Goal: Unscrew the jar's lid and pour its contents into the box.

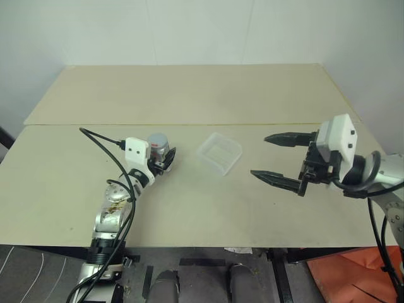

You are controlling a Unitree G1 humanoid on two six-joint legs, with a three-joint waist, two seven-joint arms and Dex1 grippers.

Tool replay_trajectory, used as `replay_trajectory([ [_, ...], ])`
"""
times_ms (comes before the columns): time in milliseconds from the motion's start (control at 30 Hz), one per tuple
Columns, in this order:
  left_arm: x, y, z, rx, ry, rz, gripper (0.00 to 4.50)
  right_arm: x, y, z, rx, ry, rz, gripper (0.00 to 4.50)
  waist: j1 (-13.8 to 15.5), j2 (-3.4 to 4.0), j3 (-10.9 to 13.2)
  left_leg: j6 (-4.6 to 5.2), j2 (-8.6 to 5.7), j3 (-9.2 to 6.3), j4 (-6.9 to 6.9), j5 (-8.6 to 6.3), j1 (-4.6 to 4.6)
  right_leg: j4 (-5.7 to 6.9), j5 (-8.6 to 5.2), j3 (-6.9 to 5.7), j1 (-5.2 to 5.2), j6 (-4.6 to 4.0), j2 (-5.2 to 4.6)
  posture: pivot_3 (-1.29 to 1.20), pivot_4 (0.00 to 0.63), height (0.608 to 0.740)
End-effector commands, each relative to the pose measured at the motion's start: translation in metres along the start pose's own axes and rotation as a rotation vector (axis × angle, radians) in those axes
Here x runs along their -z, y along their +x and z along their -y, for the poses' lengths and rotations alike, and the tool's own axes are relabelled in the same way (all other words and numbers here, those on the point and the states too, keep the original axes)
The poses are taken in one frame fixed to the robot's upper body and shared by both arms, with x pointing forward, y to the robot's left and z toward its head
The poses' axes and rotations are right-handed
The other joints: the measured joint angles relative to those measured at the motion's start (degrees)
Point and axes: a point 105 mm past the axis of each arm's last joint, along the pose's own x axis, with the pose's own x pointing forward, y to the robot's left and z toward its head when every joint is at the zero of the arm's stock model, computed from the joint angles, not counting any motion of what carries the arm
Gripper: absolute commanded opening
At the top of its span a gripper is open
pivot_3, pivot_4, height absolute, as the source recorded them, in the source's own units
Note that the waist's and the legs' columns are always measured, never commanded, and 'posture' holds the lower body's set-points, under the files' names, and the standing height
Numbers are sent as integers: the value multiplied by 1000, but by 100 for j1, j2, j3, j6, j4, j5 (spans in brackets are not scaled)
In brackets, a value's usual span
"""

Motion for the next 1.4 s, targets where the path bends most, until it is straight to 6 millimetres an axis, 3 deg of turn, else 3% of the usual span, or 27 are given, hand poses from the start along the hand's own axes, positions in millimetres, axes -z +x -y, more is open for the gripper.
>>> replay_trajectory([
  [33,-10,0,0,3,26,35,1981,-16,-2,1,18,-59,35,4500,2,0,0,0,0,0,0,0,-1,0,0,0,0,0,0,0,150,740],
  [167,-17,3,1,20,39,35,1946,-17,0,2,14,-58,41,4500,0,0,0,0,0,0,0,0,0,0,0,0,0,0,0,0,150,740],
  [267,-35,6,8,121,65,51,1946,-21,5,3,7,-43,70,4500,-7,0,0,0,0,0,0,0,0,2,0,0,0,0,0,0,150,740],
  [400,-65,4,26,383,111,61,1946,-28,15,6,-12,-6,121,4500,-33,0,0,-2,0,-1,0,1,-1,1,0,0,-2,0,1,0,150,740],
  [567,-101,-8,51,758,103,83,1946,-36,43,16,-6,57,95,4500,-63,2,1,-2,0,-1,-1,2,-4,5,0,0,-11,0,1,0,150,740],
  [733,-111,-4,61,945,172,65,1946,-62,67,22,-17,108,148,4500,-62,2,1,-5,1,-2,-3,3,-9,8,-2,0,-19,-3,2,0,150,740],
  [933,-109,0,70,1011,192,66,1946,-74,81,14,-49,141,174,4500,-70,4,2,-5,1,-4,-2,3,-21,9,-2,-1,-29,-3,2,0,150,740],
  [1400,-116,8,78,1052,203,102,1946,-72,105,8,-58,172,165,4500,-141,5,3,-5,1,-7,-1,3,-24,16,-2,-2,-34,-2,2,0,150,740],
])
